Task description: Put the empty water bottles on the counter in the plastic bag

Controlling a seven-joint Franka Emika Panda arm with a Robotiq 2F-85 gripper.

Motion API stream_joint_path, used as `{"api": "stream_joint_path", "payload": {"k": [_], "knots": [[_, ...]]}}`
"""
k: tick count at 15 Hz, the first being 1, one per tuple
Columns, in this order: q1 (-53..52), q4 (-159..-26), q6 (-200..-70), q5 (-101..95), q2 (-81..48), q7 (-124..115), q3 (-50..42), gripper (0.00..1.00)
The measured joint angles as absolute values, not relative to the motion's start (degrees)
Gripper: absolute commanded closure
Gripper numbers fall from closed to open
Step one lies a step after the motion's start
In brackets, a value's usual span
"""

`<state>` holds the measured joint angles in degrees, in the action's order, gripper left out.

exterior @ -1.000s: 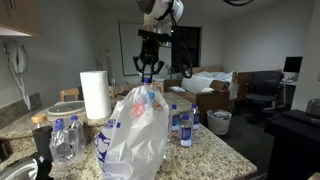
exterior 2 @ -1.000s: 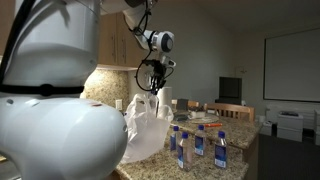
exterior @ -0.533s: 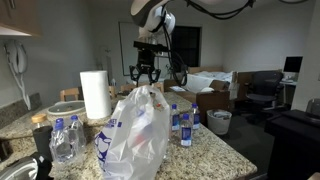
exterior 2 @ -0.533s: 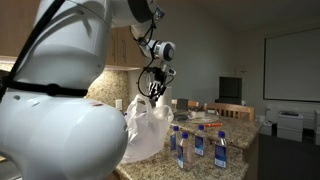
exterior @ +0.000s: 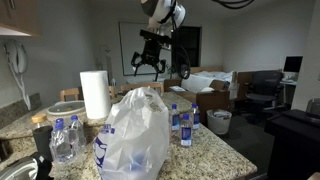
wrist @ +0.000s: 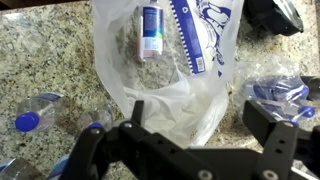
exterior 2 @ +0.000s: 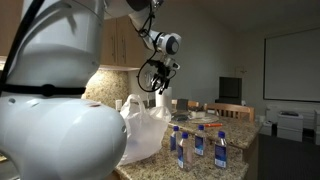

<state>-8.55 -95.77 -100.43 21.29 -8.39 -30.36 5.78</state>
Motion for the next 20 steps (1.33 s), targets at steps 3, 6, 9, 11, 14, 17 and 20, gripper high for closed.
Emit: {"api": "stream_joint_path", "payload": {"k": [3, 6, 9, 11, 14, 17, 20], "knots": [[-6.19, -99.52, -100.55, 23.93, -4.22, -27.44, 4.00, 0.00], [-3.90, -102.83, -101.35, 24.30, -2.16, -23.70, 1.97, 0.00], [-1.72, -106.89, -108.18, 22.27, -0.72, -20.87, -0.34, 0.00], [-0.44, -108.36, -112.49, 17.61, -0.31, -20.51, -1.68, 0.00], [1.09, -108.79, -116.66, 9.65, -0.54, -20.52, -3.17, 0.00], [2.04, -108.79, -117.75, 2.60, -1.76, -20.52, -4.11, 0.00], [2.33, -108.78, -118.96, -1.45, -4.74, -20.51, -4.99, 0.00]]}}
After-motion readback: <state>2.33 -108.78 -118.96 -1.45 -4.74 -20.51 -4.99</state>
